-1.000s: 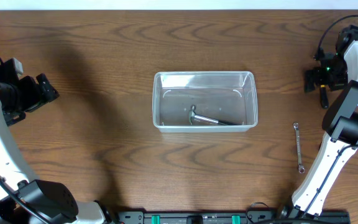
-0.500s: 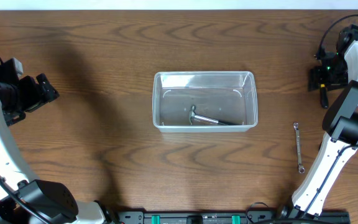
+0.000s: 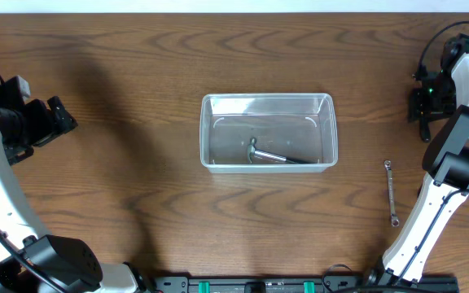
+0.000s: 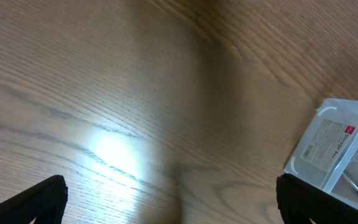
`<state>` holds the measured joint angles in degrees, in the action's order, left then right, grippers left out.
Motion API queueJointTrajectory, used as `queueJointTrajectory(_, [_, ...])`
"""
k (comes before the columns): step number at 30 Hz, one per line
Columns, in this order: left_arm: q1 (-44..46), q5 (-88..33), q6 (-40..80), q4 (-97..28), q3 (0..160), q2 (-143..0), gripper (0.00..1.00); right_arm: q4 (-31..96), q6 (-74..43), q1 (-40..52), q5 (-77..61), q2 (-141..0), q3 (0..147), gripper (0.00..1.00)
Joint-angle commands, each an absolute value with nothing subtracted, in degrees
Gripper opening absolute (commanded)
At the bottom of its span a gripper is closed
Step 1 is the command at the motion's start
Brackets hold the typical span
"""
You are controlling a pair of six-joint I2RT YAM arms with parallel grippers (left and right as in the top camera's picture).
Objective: Pack container
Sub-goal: 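Lower the right gripper and grasp the screwdriver's grey handle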
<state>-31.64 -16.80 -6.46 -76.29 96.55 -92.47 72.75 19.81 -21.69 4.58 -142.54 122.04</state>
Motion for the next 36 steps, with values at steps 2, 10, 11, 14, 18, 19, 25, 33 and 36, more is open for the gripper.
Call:
queueJointTrajectory(2, [-31.86, -17.34, -7.27, -76.44, 96.55, -92.51, 0.98, 72.60, 19.29, -22.87, 6.02, -143.59, 122.13, 0.47])
queueJointTrajectory(10, [-31.86, -17.34, -7.27, -76.42, 96.55, -92.51, 0.98, 72.34, 18.22, -23.33, 6.00, -143.59, 122.13, 0.40])
queueJointTrajectory(11, [-31.86, -17.34, -7.27, -76.42, 96.55, -92.51, 0.98, 72.29, 18.22, -23.33, 6.00, -143.59, 122.13, 0.39])
queueJointTrajectory(14, [-31.86, -17.34, -7.27, -76.42, 96.55, -92.51, 0.98, 72.16, 17.87, -23.33, 6.00, -143.59, 122.13, 0.36])
queueJointTrajectory(18, [-31.86, -17.34, -7.27, -76.42, 96.55, -92.51, 0.98, 71.99, 17.82, -23.33, 5.98, -143.59, 122.13, 0.28])
queueJointTrajectory(19, [-31.86, -17.34, -7.27, -76.42, 96.55, -92.51, 0.98, 71.96, 17.82, -23.33, 5.98, -143.59, 122.13, 0.27])
queueJointTrajectory(25, [-31.86, -17.34, -7.27, -76.44, 96.55, -92.51, 0.98, 71.72, 17.82, -23.33, 5.93, -143.59, 122.13, 0.23])
queueJointTrajectory(33, [-31.86, -17.34, -7.27, -76.44, 96.55, -92.51, 0.98, 71.35, 17.80, -22.70, 5.56, -143.59, 122.39, 0.12])
queueJointTrajectory(36, [-31.86, -17.34, -7.27, -76.42, 96.55, -92.51, 0.98, 71.85, 17.80, -22.02, 4.25, -143.41, 123.66, 0.01])
